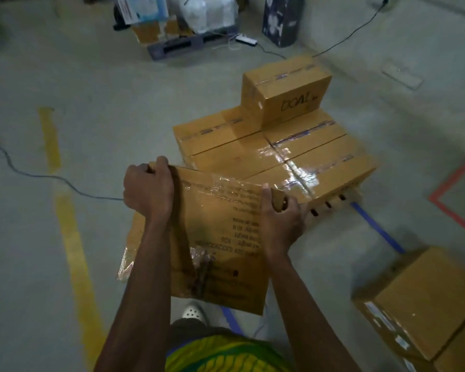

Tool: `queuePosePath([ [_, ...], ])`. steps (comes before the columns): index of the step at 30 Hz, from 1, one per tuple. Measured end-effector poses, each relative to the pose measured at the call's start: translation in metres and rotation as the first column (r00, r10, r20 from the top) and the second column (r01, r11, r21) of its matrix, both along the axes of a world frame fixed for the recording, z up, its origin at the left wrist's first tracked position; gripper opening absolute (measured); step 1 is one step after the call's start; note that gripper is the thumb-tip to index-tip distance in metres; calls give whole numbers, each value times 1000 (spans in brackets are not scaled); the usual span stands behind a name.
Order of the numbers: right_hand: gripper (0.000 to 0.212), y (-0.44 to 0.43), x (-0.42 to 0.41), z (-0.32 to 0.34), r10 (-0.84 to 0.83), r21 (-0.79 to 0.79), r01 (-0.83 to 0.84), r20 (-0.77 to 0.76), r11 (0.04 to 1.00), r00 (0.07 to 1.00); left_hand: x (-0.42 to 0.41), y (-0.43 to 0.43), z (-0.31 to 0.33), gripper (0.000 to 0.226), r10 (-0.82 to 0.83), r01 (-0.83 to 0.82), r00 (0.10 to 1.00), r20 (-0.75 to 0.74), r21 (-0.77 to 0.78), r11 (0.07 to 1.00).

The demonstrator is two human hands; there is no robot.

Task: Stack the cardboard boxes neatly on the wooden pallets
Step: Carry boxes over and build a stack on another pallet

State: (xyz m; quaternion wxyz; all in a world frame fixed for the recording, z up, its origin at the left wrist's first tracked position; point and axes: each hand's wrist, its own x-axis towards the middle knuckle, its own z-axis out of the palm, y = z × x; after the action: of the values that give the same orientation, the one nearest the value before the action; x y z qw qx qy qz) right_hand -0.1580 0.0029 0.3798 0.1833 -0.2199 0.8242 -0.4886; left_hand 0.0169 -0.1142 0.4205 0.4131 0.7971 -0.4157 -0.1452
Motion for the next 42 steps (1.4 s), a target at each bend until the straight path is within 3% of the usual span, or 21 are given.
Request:
queuePosePath([
  [5, 71, -50, 63, -25, -53, 148, 36, 112, 988, 992, 52, -57, 0, 44, -161, 150, 974, 157, 77, 986],
  [10, 107, -87, 94, -33, -96, 222, 70, 109, 973, 989, 65, -127, -11, 49, -296, 274, 934, 199, 131, 953],
  [18, 66, -188, 71, -30, -116, 190, 108, 30, 976, 993, 65, -242, -28, 47, -321, 313, 946, 40, 136, 940],
  [22, 77, -246, 66, -24, -209, 141, 208, -11, 968, 978, 60, -300, -28, 53, -389, 390, 920, -43, 162, 906],
  [28, 79, -325, 60, -22, -363, 91, 364, -30, 927, 931, 41, -390, -27, 46, -506, 525, 850, -146, 174, 833],
  [34, 61, -401, 71, -55, -521, 104, 520, -22, 848, 853, 20, -505, -55, 40, -678, 706, 708, -196, 188, 683],
  [39, 67, -485, 92, -76, -690, 163, 679, 17, 716, 723, 11, -601, -88, 51, -778, 812, 579, -243, 255, 525],
  [42, 74, -517, 99, -70, -781, 231, 759, 4, 608, 624, 2, -642, -87, 50, -842, 882, 457, -289, 271, 386],
])
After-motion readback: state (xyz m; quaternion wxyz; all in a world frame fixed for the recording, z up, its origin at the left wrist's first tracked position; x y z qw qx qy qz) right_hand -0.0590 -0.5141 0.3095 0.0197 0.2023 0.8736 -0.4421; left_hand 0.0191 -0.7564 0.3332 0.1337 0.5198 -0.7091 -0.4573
